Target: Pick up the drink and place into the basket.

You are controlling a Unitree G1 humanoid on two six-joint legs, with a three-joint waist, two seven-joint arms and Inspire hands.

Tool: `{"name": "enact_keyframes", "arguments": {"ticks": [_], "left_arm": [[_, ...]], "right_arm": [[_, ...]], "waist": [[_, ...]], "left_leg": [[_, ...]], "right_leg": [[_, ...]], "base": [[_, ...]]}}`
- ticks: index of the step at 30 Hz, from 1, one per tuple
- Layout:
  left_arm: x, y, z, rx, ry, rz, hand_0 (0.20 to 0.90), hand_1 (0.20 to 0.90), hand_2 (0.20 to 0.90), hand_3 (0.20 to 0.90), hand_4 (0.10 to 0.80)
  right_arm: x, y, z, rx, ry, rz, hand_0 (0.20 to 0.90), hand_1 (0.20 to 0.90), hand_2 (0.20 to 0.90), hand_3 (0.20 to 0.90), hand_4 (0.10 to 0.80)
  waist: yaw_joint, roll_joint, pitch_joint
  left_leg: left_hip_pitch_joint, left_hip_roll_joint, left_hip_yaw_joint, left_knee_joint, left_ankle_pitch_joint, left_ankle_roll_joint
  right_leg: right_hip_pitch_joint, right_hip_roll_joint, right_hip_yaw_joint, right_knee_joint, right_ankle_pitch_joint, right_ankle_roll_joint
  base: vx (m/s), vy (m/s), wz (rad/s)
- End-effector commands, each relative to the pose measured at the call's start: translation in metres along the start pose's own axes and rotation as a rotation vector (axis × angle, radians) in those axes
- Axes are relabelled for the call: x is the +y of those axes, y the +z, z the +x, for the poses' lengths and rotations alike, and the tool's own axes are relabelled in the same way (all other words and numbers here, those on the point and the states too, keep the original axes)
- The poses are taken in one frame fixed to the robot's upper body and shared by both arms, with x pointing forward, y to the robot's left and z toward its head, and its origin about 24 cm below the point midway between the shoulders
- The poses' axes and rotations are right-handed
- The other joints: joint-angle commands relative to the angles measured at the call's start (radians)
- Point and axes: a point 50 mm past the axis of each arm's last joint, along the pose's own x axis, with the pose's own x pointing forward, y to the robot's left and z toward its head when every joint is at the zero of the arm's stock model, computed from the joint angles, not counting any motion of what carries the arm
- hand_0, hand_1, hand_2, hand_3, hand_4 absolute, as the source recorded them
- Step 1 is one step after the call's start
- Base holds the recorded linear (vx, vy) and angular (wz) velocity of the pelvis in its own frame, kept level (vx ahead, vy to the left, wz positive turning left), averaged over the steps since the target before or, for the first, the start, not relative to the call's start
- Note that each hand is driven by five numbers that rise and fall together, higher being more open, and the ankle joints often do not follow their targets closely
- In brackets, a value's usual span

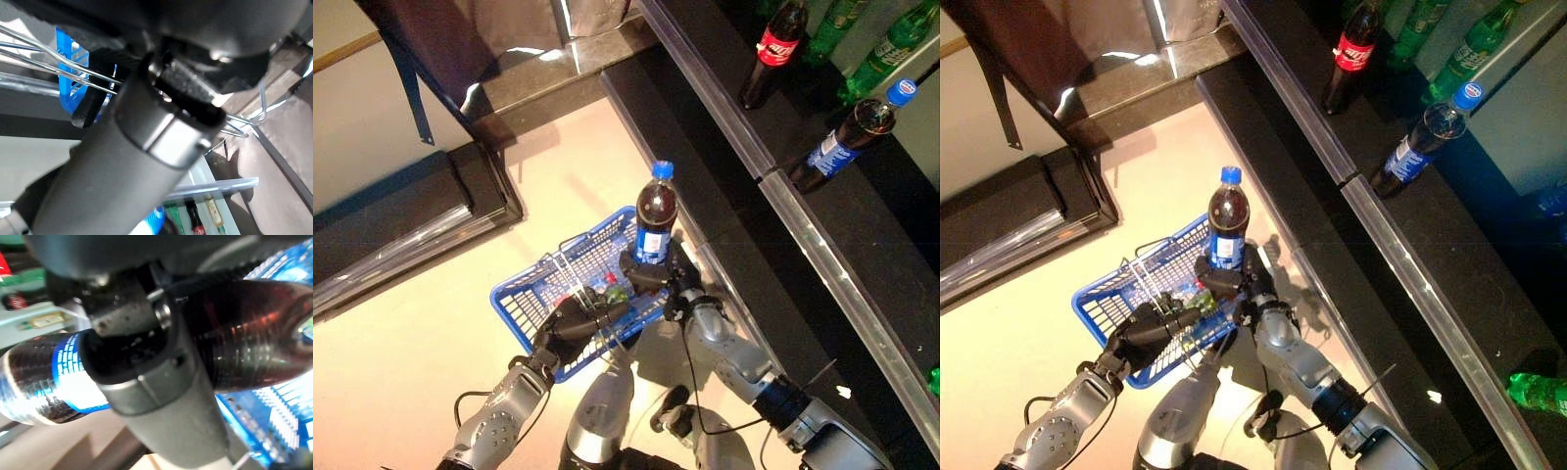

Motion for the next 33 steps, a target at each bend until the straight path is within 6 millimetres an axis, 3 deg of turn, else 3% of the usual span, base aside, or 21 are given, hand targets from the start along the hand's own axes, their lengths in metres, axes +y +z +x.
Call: {"name": "enact_keyframes", "arguments": {"ticks": [1,8,16,29,33], "left_arm": [[-0.122,0.053,-0.004,-0.307,-0.760,0.008,0.300,0.300,0.300,0.200,0.100],[-0.114,0.048,-0.004,-0.244,-0.763,-0.014,0.300,0.300,0.300,0.200,0.100],[-0.122,0.050,-0.011,-0.223,-0.884,-0.014,0.300,0.300,0.300,0.200,0.100],[-0.149,0.055,-0.024,-0.196,-1.139,-0.008,0.300,0.300,0.300,0.200,0.100],[-0.156,0.048,-0.026,-0.126,-1.231,0.063,0.300,0.300,0.300,0.200,0.100]], "right_arm": [[0.043,0.058,0.001,-0.316,0.191,0.013,0.300,0.300,0.300,0.200,0.100],[0.031,0.020,0.014,-0.151,0.139,-0.057,0.300,0.300,0.300,0.200,0.100],[0.023,-0.002,0.021,-0.033,0.087,0.000,0.300,0.300,0.300,0.200,0.100],[0.032,-0.042,0.015,0.205,0.180,0.261,0.300,0.300,0.300,0.200,0.100],[0.026,-0.042,0.021,0.226,0.161,0.346,0.300,0.300,0.300,0.200,0.100]], "waist": [[-0.012,0.029,-0.168],[0.010,0.044,-0.171],[0.031,0.060,-0.149],[0.039,0.065,-0.126],[0.039,0.070,-0.120]], "left_leg": [[0.042,-0.039,-0.052,0.071,-0.094,0.015],[0.035,-0.051,-0.072,0.069,-0.091,0.016],[0.021,-0.064,-0.094,0.074,-0.089,0.018],[0.010,-0.063,-0.096,0.053,-0.079,0.028],[0.007,-0.063,-0.093,0.048,-0.074,0.033]], "right_leg": [[0.024,0.016,-0.007,-0.116,0.166,-0.006],[0.020,0.009,-0.027,-0.113,0.164,-0.011],[0.008,0.002,-0.047,-0.102,0.164,-0.013],[-0.012,-0.001,-0.054,-0.109,0.177,-0.004],[-0.019,-0.005,-0.056,-0.105,0.186,-0.001]], "base": [[0.007,-0.014,0.05],[0.007,0.001,0.07],[-0.008,0.000,0.08],[0.000,0.000,0.02],[0.006,0.009,0.06]]}}
